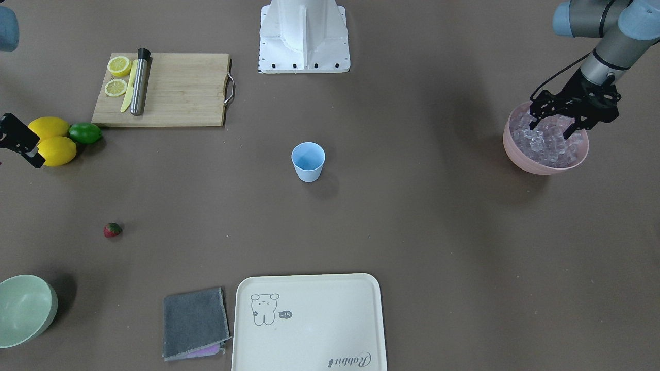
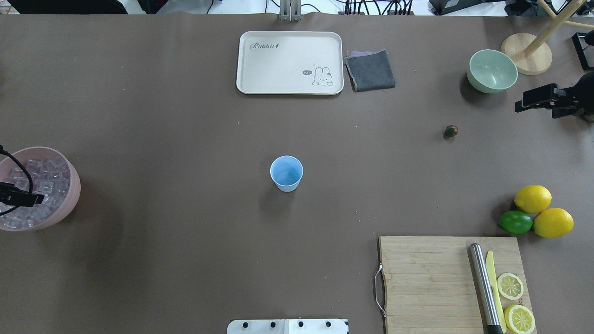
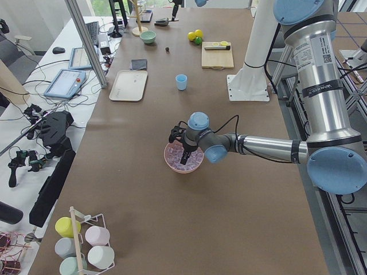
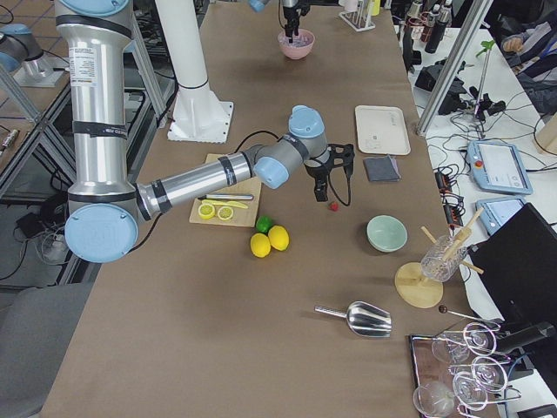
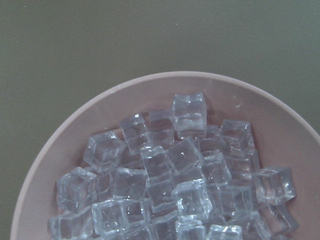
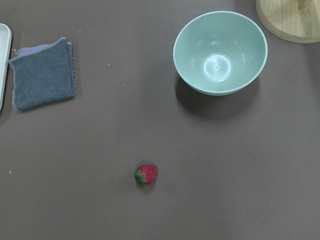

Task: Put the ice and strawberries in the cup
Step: 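Lower the left gripper into the pink bowl and grasp an ice cube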

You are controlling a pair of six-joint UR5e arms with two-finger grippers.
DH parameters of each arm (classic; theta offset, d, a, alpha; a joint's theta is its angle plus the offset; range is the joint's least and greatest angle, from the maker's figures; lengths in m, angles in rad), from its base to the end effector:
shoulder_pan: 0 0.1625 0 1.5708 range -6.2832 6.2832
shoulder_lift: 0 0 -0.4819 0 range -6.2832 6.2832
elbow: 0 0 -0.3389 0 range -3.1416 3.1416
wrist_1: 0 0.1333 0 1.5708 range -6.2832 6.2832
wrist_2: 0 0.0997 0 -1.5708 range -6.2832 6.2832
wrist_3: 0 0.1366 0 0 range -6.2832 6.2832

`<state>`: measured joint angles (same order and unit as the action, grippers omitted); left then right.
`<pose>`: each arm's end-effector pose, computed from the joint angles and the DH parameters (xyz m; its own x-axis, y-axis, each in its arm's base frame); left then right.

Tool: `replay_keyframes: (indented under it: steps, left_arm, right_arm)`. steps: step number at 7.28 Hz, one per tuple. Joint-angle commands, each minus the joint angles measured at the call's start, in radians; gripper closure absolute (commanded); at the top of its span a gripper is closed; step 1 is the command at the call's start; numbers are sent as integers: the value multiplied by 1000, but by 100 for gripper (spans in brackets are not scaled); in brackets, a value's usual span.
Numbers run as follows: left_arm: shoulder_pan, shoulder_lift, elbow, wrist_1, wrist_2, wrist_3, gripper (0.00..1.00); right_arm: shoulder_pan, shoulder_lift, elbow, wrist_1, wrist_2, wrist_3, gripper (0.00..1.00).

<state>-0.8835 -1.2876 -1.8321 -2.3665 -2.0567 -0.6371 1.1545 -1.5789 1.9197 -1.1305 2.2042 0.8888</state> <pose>0.1746 -0.3223 0.6493 0.6529 0.3249 -0.6842 -0.0814 0.9282 0.3631 -0.1396 -0.4454 0.5391 0.5814 0.0585 0.8115 -0.2604 0.9583 0.1175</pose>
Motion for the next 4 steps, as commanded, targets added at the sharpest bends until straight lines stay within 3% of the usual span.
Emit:
replay_keyframes:
  steps: [1, 4]
  left_arm:
    - [4, -12, 1, -14, -7, -7, 49]
    - [4, -76, 58, -16, -7, -6, 50]
  right_arm:
    - [-1, -3, -1, 0, -3, -5, 0]
    - [1, -7, -1, 0, -3, -7, 0]
